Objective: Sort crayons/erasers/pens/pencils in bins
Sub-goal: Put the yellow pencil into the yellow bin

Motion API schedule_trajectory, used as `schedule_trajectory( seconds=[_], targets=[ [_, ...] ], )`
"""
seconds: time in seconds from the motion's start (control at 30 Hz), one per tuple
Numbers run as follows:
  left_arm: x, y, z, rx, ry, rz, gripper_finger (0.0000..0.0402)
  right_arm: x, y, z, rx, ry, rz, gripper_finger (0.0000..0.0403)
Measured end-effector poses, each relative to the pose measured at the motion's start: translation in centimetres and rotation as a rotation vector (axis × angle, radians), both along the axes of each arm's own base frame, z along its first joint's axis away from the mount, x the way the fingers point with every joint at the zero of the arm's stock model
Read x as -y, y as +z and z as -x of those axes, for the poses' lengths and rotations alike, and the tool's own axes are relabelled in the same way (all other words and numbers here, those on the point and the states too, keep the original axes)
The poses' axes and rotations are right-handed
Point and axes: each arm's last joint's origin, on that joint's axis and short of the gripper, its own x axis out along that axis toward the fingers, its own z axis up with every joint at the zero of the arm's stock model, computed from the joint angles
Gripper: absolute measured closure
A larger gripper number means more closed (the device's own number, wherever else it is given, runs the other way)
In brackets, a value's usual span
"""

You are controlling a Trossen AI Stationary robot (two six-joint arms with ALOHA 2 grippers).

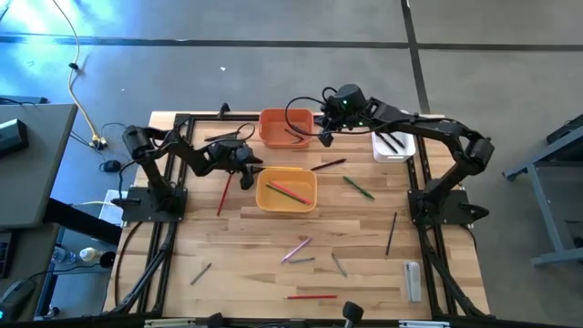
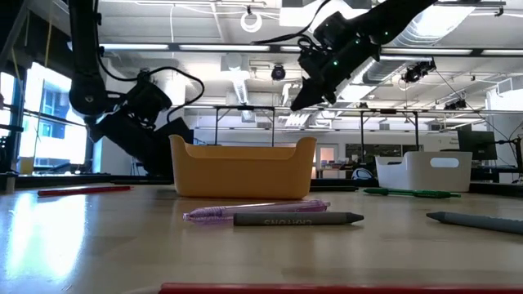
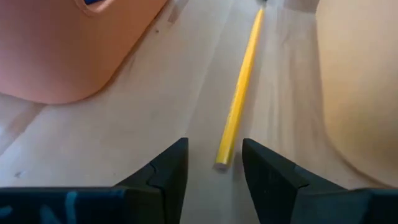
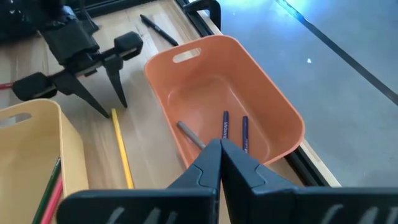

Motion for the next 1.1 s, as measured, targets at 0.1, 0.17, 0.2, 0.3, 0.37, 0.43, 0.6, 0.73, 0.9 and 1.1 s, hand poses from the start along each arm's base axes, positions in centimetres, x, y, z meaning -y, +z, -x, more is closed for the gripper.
schedule_trajectory(
  seconds=[0.1,0.17,0.2,0.3,0.37,0.43,0.6,0.73,0.9,1.1],
  targets=[
    [-0.2,-0.3,-0.2,-0.010,-0.021,-0.024,0.0276,-0.1,0.0,-0.1,0.004,0.001,-0.004,0.0403],
    [-0.1,-0.4,-0.3,-0.019,-0.028,-0.037,0.0287,-0.3,0.0,-0.2,0.003,0.007,-0.005,0.0403],
    [-0.1,-0.4,-0.3,-0.022,-0.031,-0.040,0.0293,-0.4,0.0,-0.3,0.003,0.012,-0.004,0.0403],
    [-0.1,-0.4,-0.2,-0.028,-0.040,-0.044,0.0316,-0.7,0.0,-0.5,0.000,0.026,0.003,0.0403],
    [-0.1,-0.5,-0.2,-0.043,-0.054,-0.056,0.0333,-0.8,0.0,-0.5,-0.004,0.037,0.013,0.0403],
    [0.0,-0.6,-0.2,-0.058,-0.072,-0.067,0.0350,-0.8,0.0,-0.5,-0.005,0.038,0.014,0.0403],
    [0.1,-0.7,-0.1,-0.082,-0.108,-0.098,0.0388,-0.8,-0.1,-0.5,-0.012,0.038,0.010,0.0403],
    [0.1,-0.7,-0.1,-0.089,-0.119,-0.115,0.0397,-0.9,-0.1,-0.5,-0.015,0.047,0.019,0.0403],
    [0.1,-0.6,-0.1,-0.093,-0.122,-0.131,0.0397,-1.0,-0.1,-0.6,-0.019,0.059,0.029,0.0403],
    [0.0,0.5,0.2,-0.097,-0.097,-0.165,0.0398,-1.1,-0.1,-0.7,-0.020,0.062,0.027,0.0403]
  ],
)
